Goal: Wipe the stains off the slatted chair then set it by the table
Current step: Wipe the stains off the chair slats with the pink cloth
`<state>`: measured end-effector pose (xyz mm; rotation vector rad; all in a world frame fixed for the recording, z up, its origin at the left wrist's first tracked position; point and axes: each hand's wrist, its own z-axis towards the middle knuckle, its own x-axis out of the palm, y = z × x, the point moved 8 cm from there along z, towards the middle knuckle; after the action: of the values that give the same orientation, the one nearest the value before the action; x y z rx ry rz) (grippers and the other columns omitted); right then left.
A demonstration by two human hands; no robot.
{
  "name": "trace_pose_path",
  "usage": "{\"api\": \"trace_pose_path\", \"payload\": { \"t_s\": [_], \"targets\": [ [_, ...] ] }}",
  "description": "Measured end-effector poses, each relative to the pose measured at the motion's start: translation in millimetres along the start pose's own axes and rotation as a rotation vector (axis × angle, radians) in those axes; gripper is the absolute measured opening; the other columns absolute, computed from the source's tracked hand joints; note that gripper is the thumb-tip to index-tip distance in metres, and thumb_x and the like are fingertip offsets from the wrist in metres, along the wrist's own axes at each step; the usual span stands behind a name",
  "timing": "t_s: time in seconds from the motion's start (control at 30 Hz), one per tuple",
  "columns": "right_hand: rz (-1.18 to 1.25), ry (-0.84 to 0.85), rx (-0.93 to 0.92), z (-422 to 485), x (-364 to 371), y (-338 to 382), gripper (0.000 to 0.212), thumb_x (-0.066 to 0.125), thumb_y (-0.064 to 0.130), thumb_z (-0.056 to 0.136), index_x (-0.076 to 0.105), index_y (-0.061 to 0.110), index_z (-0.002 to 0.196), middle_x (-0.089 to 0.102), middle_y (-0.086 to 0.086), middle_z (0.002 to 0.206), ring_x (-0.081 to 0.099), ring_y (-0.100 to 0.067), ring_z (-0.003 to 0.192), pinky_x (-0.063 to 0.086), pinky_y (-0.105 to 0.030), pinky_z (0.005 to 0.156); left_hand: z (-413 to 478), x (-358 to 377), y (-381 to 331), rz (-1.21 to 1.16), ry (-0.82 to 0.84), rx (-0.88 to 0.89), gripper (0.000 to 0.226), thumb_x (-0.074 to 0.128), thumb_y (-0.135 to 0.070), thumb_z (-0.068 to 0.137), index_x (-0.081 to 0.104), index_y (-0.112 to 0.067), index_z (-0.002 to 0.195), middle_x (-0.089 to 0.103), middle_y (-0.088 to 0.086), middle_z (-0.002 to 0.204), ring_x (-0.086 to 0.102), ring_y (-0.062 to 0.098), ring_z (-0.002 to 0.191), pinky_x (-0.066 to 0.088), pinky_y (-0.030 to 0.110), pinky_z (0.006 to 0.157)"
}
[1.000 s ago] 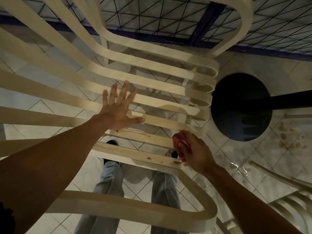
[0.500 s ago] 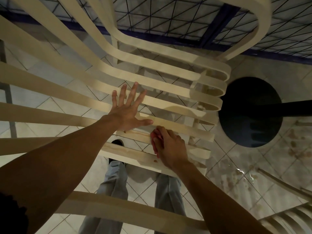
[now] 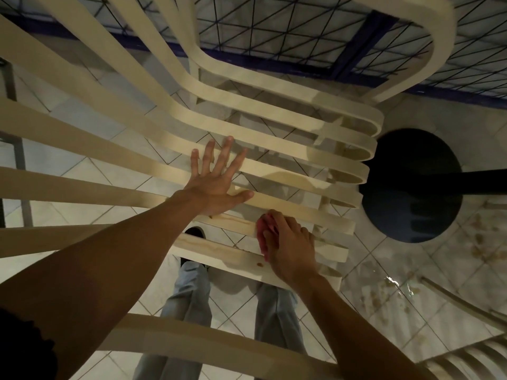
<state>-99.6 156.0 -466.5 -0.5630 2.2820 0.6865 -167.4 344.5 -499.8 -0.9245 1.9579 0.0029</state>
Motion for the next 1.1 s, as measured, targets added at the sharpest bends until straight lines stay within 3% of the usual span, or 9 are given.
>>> {"api": "trace_pose_path", "payload": {
  "t_s": [0.13,0.27,0.33,0.5,0.67,1.1],
  "targets": [
    [-0.001,-0.025,-0.029,1.0,5.0,30.4,0.045,0.034,0.044,0.104,0.036,0.031,0.147,0.046,-0.003,0.144,0.045,-0.026,0.126,0.031,-0.042,0.11,-6.6,-6.9,2.6,-0.07,-0.116,0.046,0.088,0.042,-0.071,0.091,-0.01,-0.04,0.156,-0.031,-0.006,0.16,-0.03,0.025,0.147,-0.021,0.051,0.116],
    [0.01,0.03,-0.063,8.0,8.3,54.9,0.045,0.034,0.044,0.105,0.035,0.03,0.147,0.047,-0.003,0.143,0.044,-0.026,0.13,0.029,-0.041,0.111,-10.4,-23.1,12.6,-0.051,-0.261,0.046,0.092,0.052,-0.071,0.086,0.007,-0.034,0.157,-0.008,-0.003,0.166,-0.008,0.027,0.152,-0.004,0.054,0.12],
    [0.021,0.056,-0.082,9.9,6.7,54.3,0.044,0.035,0.044,0.104,0.035,0.031,0.146,0.049,-0.001,0.142,0.046,-0.024,0.129,0.03,-0.041,0.111,-9.0,-28.3,21.1,-0.007,-0.269,0.03,0.099,0.051,-0.075,0.082,0.001,-0.034,0.157,-0.012,-0.003,0.166,-0.008,0.029,0.152,-0.004,0.056,0.119],
    [0.021,0.078,-0.068,10.0,2.8,26.2,0.042,0.042,0.045,0.103,0.035,0.035,0.143,0.056,0.005,0.134,0.055,-0.02,0.12,0.039,-0.047,0.109,-3.7,-21.4,45.7,0.077,-0.101,0.027,0.112,0.034,-0.089,0.077,-0.022,-0.03,0.154,-0.036,-0.003,0.158,-0.028,0.02,0.148,-0.014,0.051,0.12],
    [0.034,0.042,-0.066,10.4,2.1,29.1,0.04,0.046,0.04,0.102,0.041,0.032,0.141,0.057,0.003,0.133,0.057,-0.021,0.115,0.045,-0.047,0.104,-1.3,-20.7,48.5,0.123,-0.05,0.062,0.113,0.031,-0.089,0.078,-0.023,-0.026,0.154,-0.043,-0.002,0.154,-0.032,0.02,0.146,-0.014,0.049,0.12],
    [0.028,0.005,-0.148,25.3,24.1,93.5,0.038,0.04,0.043,0.103,0.046,0.03,0.138,0.059,-0.002,0.131,0.056,-0.026,0.117,0.042,-0.043,0.104,0.9,-19.4,49.1,0.128,-0.034,0.063,0.111,0.031,-0.087,0.08,-0.026,-0.025,0.153,-0.045,-0.002,0.152,-0.032,0.019,0.146,-0.02,0.047,0.117]
  ]
}}
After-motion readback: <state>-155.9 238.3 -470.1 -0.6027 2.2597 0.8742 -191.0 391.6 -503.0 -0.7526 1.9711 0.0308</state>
